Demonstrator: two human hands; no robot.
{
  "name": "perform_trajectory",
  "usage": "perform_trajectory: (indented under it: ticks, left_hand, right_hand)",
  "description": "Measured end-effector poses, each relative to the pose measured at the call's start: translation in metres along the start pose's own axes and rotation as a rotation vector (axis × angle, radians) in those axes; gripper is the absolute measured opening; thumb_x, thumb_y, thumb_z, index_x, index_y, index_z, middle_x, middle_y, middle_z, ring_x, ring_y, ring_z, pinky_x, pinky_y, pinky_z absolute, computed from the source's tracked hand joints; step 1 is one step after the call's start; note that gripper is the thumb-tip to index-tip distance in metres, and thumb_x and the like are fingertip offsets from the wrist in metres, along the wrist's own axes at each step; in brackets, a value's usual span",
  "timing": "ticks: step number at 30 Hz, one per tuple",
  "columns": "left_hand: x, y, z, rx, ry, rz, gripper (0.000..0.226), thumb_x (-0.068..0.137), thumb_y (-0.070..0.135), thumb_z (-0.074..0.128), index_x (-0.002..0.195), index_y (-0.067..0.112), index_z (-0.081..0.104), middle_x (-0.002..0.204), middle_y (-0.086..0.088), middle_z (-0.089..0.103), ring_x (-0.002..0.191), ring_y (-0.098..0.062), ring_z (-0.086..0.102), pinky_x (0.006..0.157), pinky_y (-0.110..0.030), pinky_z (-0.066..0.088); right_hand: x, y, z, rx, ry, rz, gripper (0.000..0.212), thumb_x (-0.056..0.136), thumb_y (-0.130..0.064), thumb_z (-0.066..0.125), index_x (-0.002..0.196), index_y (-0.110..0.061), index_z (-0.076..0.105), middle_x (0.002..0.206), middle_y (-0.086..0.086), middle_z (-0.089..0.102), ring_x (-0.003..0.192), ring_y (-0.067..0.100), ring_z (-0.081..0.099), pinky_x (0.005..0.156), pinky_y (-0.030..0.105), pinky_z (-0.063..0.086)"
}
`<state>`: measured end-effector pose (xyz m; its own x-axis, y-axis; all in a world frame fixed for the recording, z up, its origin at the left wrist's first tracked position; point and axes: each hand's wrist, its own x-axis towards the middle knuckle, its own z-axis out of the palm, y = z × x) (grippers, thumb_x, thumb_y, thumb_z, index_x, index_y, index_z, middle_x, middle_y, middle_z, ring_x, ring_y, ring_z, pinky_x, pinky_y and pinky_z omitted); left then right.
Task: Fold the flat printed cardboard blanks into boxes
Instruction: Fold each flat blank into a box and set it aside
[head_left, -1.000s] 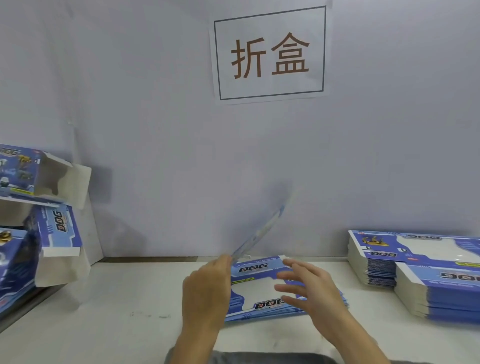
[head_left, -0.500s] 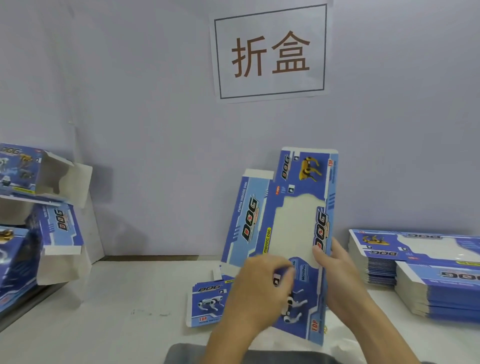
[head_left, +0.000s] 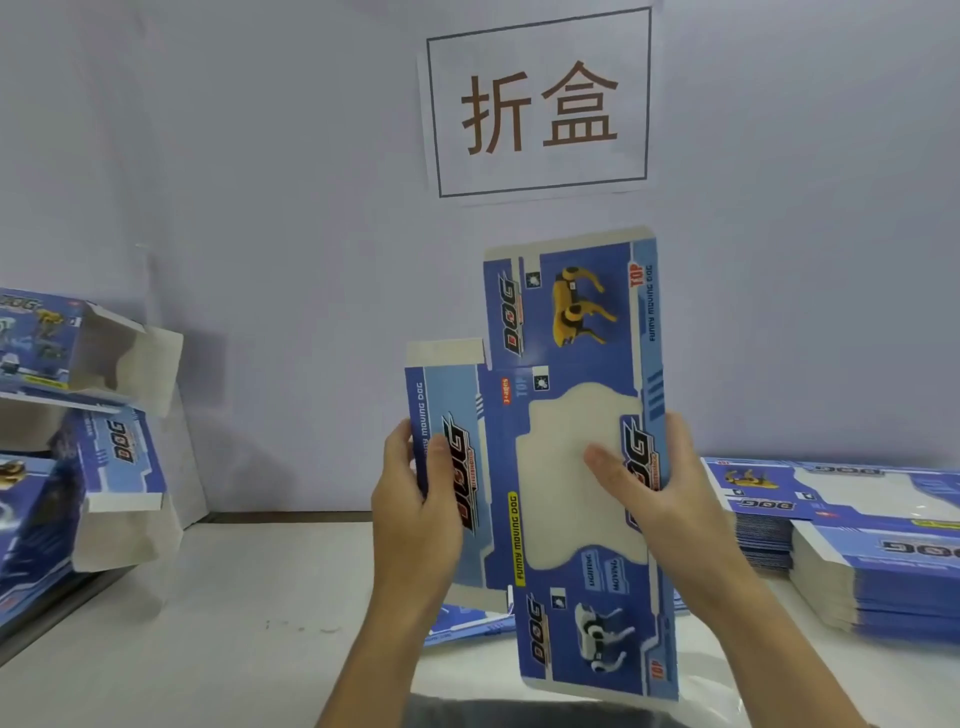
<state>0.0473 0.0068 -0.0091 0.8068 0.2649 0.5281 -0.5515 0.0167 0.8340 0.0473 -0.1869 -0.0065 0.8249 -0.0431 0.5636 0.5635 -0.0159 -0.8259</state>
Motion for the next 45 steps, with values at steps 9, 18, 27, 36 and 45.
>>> perform_trajectory:
  ticks: [9,18,27,36,45]
  left_hand:
    - [-0.001,0.009,-0.004,-0.010,-0.100,-0.006,0.044,0.073,0.057,0.057,0.113,0.040,0.051,0.103,0.020,0.068,0.098,0.000,0.068,0.060,-0.016,0.056]
    - [-0.013,0.014,0.007,0.128,-0.272,0.013,0.075,0.061,0.051,0.083,0.125,0.038,0.047,0.109,0.022,0.071,0.097,-0.002,0.071,0.074,-0.019,0.059]
    - [-0.017,0.016,0.017,0.149,-0.234,0.041,0.073,0.067,0.041,0.078,0.134,0.025,0.051,0.118,0.010,0.070,0.104,-0.006,0.069,0.085,-0.022,0.058]
    - [-0.018,0.028,0.016,0.022,-0.317,0.014,0.050,0.081,0.036,0.076,0.127,0.027,0.060,0.117,0.009,0.072,0.108,-0.015,0.070,0.091,-0.038,0.058]
    - [-0.013,0.021,0.016,0.016,-0.242,-0.099,0.088,0.061,0.058,0.078,0.140,0.031,0.048,0.123,0.010,0.068,0.110,-0.014,0.068,0.094,-0.039,0.057]
  right_hand:
    - [-0.002,0.003,0.002,0.024,-0.017,0.002,0.075,0.067,-0.067,0.069,0.133,-0.037,0.048,0.109,-0.021,0.070,0.102,0.001,0.067,0.076,0.022,0.057]
    - [-0.004,0.003,0.010,0.066,-0.110,0.007,0.066,0.072,-0.064,0.067,0.131,-0.042,0.047,0.115,-0.014,0.071,0.107,0.010,0.069,0.091,0.037,0.054]
    - [-0.003,0.001,0.003,0.121,-0.182,0.055,0.080,0.072,-0.067,0.069,0.143,-0.050,0.037,0.131,-0.015,0.064,0.122,0.010,0.061,0.108,0.048,0.044]
    - [-0.005,-0.001,0.001,-0.002,-0.224,0.091,0.079,0.055,-0.077,0.074,0.127,-0.052,0.049,0.115,-0.025,0.069,0.104,-0.003,0.066,0.077,0.016,0.055]
    - [-0.002,-0.005,0.013,0.090,-0.014,0.046,0.041,0.058,-0.072,0.073,0.095,-0.055,0.066,0.100,-0.001,0.072,0.090,0.018,0.070,0.072,0.025,0.060]
